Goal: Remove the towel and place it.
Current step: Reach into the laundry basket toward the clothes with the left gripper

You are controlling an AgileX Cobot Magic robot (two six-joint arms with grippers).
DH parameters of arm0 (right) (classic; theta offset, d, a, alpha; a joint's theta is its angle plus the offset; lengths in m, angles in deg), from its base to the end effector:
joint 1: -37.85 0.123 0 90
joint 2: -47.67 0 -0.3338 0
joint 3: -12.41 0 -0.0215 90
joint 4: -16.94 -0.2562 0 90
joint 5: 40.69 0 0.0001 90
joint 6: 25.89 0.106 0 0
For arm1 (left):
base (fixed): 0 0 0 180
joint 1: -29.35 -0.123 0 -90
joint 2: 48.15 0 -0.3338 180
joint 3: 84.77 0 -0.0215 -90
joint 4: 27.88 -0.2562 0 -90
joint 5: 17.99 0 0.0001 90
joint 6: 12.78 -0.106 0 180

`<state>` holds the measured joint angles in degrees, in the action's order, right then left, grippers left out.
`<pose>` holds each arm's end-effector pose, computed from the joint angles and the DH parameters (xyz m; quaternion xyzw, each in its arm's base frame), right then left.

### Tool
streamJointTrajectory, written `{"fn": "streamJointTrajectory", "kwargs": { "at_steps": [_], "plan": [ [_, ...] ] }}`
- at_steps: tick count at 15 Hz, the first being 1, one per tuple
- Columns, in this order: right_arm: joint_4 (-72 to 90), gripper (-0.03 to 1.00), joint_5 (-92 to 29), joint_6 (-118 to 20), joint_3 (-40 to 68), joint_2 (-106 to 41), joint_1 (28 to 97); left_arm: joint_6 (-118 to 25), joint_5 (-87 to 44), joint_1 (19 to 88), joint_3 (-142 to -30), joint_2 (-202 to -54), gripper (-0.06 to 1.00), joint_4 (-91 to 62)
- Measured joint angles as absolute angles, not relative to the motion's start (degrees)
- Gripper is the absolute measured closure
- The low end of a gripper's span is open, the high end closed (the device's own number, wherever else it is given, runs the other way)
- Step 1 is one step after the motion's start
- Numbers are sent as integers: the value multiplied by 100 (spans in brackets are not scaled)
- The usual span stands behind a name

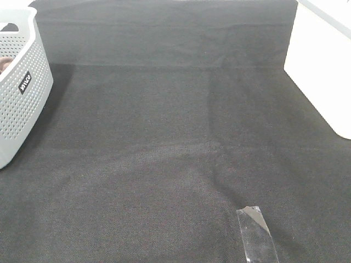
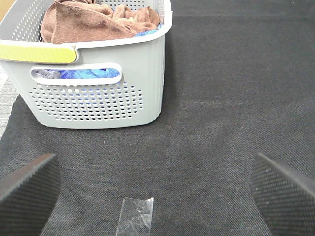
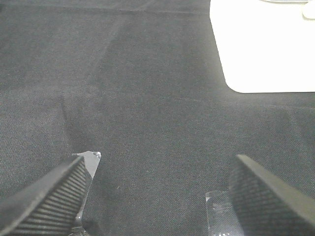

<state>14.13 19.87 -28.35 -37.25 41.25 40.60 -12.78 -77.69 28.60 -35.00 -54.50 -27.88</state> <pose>-0.0366 0.0028 0.2736 -0.0396 0.8498 0.0258 0.5250 -0.0357 -0.0005 0.2743 -0.0055 0.8472 0.0035 0.5312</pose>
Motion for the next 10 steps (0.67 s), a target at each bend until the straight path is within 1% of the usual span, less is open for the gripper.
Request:
{"fn": "streamJointTrajectory", "kwargs": {
  "at_steps": [10],
  "plan": [
    [1413,21,1987,-2835,-3725,4125,4060,-1278,-7769,2860,-3500,-5450,-5,-2788]
  ]
}}
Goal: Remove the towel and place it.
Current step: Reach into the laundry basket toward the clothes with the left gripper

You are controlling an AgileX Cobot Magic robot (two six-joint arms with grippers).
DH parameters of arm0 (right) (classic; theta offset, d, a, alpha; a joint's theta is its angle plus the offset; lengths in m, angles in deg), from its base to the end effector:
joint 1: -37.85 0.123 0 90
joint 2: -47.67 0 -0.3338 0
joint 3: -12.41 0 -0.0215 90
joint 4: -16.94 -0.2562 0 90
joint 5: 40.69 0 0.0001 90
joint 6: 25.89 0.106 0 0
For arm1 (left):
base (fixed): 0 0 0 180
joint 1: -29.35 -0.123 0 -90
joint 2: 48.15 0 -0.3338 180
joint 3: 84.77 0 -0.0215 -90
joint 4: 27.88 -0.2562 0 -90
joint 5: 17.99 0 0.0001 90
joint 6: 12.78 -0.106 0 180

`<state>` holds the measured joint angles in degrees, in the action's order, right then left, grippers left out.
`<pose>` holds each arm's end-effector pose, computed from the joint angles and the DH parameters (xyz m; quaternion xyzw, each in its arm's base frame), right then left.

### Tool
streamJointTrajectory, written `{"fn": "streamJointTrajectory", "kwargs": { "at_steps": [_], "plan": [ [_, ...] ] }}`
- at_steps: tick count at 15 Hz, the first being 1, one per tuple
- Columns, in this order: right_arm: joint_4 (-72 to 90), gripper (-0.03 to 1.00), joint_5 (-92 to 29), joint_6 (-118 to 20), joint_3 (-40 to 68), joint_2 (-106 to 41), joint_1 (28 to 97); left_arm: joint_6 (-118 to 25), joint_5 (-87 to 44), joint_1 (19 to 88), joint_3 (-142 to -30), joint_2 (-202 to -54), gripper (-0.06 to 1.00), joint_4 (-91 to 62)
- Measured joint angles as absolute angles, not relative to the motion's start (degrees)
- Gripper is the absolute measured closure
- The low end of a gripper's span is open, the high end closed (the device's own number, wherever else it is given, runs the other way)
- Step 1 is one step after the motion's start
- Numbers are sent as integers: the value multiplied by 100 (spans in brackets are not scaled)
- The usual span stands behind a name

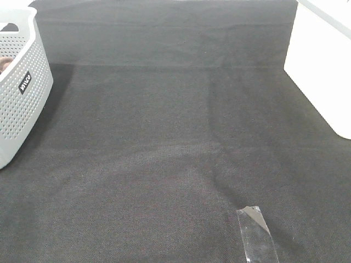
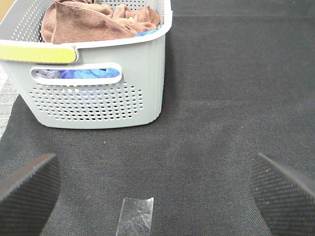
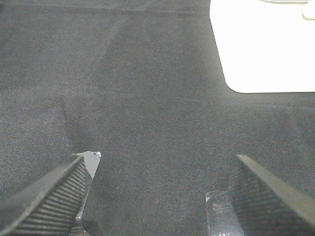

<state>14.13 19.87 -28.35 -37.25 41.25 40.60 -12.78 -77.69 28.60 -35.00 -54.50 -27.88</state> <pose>-0.0366 0.0028 0.2736 -0.0396 0.8498 0.0258 0.5250 -0.0357 -0.0005 0.2743 -0.0055 0.8472 0.0035 0.5312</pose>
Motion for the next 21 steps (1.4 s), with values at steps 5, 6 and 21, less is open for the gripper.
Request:
{"fn": "streamJointTrajectory", "kwargs": {
  "at_steps": [5,6,21],
  "plan": [
    [1413,21,1987,-2835,-3725,4125,4060,-1553,-7861,2860,-3609,-5680,-5,-2679],
    [1413,21,1987,-2835,-3725,4125,4060,-1857,-7895,2860,-3821,-6035,-5,-2679],
    [1413,21,1987,-2835,-3725,4125,4060,-7019,-7523,2270,-9751,-14973,-5,-4942]
  ]
}}
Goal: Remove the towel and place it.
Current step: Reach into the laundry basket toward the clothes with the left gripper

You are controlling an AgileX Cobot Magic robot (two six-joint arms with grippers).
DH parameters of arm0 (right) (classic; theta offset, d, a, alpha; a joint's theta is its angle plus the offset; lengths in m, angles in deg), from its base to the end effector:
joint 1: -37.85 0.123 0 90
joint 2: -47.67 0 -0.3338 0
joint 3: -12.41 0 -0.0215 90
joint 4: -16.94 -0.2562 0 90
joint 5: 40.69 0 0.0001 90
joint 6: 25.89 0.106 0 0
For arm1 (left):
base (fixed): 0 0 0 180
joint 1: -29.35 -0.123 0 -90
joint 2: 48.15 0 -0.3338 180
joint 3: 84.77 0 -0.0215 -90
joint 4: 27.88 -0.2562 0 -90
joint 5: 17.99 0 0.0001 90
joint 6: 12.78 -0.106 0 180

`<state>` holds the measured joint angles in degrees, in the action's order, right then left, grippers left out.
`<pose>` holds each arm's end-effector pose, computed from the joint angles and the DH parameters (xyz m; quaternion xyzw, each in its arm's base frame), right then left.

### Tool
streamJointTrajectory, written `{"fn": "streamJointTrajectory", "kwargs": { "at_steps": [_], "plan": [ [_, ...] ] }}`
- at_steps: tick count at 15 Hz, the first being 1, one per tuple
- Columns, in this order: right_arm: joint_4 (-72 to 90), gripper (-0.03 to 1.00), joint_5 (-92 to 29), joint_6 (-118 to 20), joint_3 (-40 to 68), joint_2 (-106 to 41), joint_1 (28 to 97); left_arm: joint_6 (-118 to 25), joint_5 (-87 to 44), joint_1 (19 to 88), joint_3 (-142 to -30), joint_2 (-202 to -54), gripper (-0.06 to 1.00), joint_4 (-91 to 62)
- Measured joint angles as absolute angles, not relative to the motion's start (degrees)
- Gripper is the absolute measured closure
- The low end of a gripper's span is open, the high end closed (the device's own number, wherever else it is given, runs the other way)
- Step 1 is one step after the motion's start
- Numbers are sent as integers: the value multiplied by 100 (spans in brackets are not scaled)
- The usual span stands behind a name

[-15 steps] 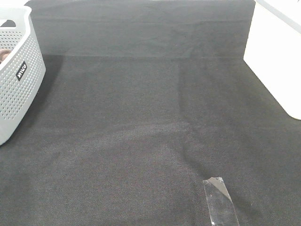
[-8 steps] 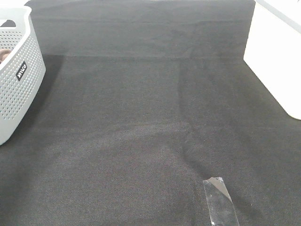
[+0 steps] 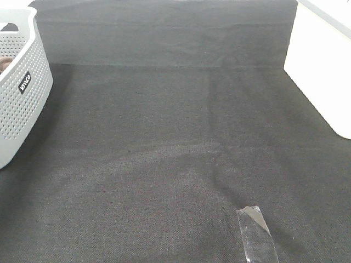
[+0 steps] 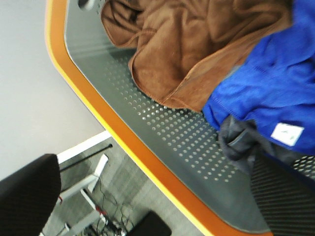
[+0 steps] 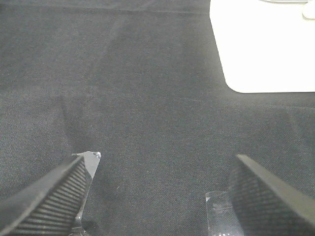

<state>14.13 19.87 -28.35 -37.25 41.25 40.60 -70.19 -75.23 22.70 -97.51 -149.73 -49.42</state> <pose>-0.0366 0.0028 0.2736 -0.0396 0.8498 0.0258 0.5250 0.3753 0.0767 0.3949 0.4487 0.8272 0.3044 0.1476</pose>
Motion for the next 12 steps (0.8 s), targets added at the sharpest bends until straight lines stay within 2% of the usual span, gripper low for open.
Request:
{"fn": "streamJointTrajectory", "kwargs": {
  "at_steps": [6,12],
  "plan": [
    [1413,21,1987,-2835,-3725,4125,4060,-7690,-7356,1674,-10118,-16383,-5,-4942],
    [1413,21,1987,-2835,-3725,4125,4060,-8119,-6589,1577,-10296,-17294,-5,-4971]
  ]
}}
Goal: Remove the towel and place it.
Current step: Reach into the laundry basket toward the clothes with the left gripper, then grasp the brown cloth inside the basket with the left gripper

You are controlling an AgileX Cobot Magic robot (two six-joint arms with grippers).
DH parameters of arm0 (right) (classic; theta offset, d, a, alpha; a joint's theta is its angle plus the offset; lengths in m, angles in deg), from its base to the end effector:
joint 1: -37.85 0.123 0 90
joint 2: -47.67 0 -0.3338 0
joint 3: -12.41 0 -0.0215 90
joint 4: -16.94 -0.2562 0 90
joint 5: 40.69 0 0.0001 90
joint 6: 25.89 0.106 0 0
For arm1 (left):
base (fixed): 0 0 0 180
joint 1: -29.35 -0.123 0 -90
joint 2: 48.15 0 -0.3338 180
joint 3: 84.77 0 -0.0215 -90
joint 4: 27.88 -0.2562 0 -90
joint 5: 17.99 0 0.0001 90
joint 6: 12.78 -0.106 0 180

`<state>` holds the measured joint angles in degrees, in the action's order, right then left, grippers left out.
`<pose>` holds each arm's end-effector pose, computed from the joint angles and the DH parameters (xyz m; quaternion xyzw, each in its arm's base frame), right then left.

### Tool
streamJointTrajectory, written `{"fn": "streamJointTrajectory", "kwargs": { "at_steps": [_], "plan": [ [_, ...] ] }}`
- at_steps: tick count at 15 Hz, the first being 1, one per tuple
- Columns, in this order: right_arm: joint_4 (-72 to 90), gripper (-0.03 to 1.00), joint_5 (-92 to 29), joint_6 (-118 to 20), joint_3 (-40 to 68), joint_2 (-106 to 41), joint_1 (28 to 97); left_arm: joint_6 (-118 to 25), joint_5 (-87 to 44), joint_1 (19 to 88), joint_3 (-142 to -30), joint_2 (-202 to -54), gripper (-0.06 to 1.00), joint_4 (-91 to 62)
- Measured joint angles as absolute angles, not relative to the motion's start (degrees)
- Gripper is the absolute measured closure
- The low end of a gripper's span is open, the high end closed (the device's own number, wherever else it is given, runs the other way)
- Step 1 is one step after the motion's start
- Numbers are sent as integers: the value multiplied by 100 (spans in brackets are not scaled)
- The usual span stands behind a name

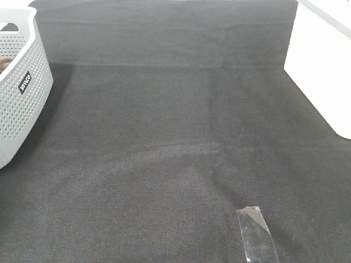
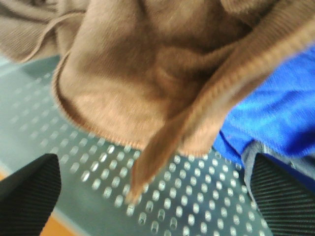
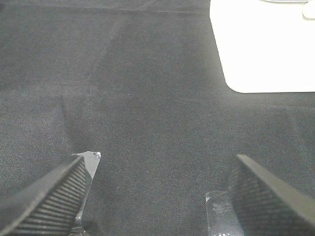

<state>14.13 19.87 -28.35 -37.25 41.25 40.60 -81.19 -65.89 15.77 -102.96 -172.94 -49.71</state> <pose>-0.0366 0.0028 0.2736 -0.0396 0.8498 0.0258 0.5250 0.4687 0.1433 0.2542 0.5233 0.8074 0.2667 0.0553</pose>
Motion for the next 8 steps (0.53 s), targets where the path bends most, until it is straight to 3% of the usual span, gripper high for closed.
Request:
{"fn": "streamJointTrajectory", "kwargs": {
  "at_steps": [6,8],
  "plan": [
    [1413,21,1987,-2835,-3725,4125,4060,-8801,-6864,1577,-10639,-17844,-5,-4094],
    [1413,21,1987,-2835,-3725,4125,4060,-8841,-7013,1577,-10639,-17849,0,-4060]
  ]
}}
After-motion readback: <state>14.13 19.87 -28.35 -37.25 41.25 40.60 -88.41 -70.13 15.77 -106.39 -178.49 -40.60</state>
